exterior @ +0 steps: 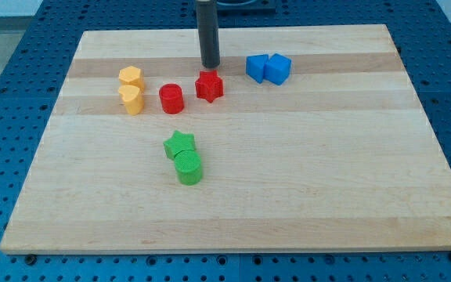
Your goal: Push the red circle into the green star
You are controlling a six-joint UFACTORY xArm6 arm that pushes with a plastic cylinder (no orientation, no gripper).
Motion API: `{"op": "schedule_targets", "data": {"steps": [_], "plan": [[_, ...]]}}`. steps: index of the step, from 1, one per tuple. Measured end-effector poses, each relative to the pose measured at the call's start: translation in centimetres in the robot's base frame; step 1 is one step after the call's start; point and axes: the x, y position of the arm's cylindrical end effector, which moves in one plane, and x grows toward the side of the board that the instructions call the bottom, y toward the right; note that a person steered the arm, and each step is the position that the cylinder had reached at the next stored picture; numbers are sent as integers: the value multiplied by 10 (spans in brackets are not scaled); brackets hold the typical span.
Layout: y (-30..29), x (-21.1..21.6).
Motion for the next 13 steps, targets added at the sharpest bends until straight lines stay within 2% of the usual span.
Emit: {"op": "schedule_targets", "data": {"steps": [2,3,4,6,7,8,9,10,11,12,13], "plan": [[6,166],[12,230],[11,203],[-20,22],[-59,16],[-79,51],[-79,54],[-79,77],[-79,145],[-79,180],[-79,182]]}}
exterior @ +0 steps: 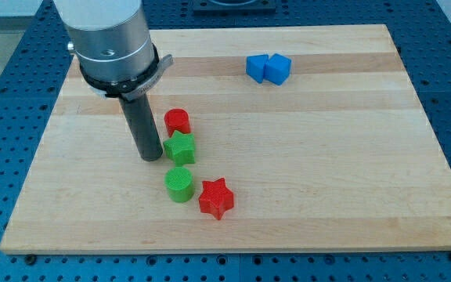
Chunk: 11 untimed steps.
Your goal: Push the red circle into the green star
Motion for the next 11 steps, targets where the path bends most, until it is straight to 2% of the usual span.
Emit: {"op": "schedule_targets", "data": {"steps": [3,4,5,6,7,9,11], "plan": [[48,-2],[46,-2],[14,-1],[6,-14],[6,-59],[7,-115],[26,-112]]}}
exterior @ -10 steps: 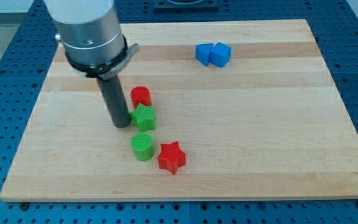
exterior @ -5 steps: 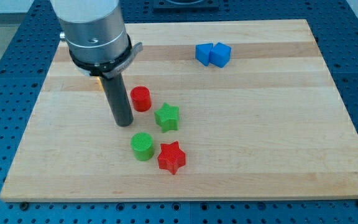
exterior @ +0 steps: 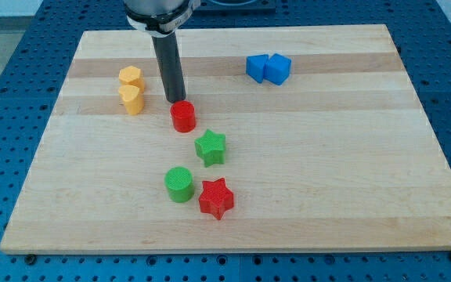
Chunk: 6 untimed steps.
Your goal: Push the red circle into the green star
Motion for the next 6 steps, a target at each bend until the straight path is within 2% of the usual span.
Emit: {"op": "schedule_targets", "data": {"steps": [1,2,5,6], "plan": [[0,9],[0,43],[1,77],[1,61]]}}
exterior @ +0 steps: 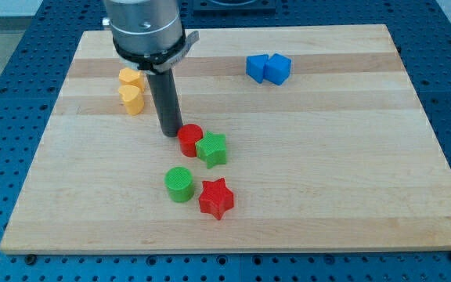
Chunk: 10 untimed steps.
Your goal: Push the red circle into the green star
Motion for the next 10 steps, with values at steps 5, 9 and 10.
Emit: {"op": "schedule_targets", "data": {"steps": [5,9,10], "plan": [[14,-38],[14,12],[14,35]]}}
